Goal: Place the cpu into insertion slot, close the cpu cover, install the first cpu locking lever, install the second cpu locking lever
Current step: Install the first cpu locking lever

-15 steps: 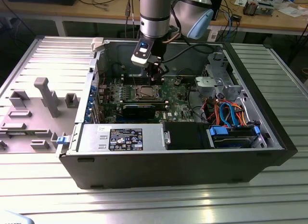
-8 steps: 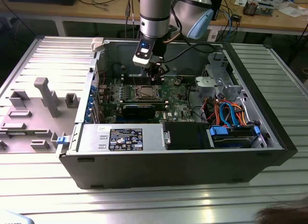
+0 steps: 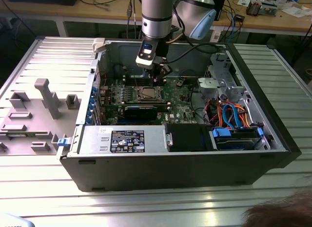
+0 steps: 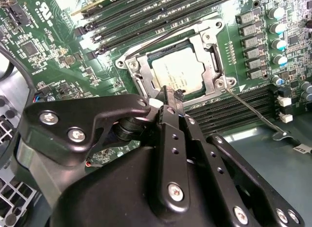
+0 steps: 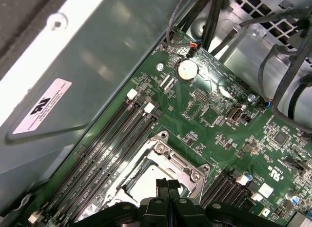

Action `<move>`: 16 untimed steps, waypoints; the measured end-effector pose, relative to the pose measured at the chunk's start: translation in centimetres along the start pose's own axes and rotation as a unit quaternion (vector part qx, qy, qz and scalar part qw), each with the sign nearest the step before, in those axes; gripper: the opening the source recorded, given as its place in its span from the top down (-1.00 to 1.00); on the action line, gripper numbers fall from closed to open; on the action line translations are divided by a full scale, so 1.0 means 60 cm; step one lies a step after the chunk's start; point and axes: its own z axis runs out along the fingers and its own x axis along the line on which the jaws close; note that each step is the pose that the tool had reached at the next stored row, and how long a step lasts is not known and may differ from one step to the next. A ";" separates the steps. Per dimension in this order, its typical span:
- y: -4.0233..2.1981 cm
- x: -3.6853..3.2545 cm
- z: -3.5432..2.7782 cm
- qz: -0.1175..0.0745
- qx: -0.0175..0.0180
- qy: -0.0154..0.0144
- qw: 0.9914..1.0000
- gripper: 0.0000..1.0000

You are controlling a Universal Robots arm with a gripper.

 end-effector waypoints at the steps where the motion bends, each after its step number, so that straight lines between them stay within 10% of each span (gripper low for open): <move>1: 0.000 0.000 0.000 -0.004 0.000 0.000 1.000 0.79; 16: 0.000 0.000 0.000 -0.039 -0.002 0.000 0.999 0.79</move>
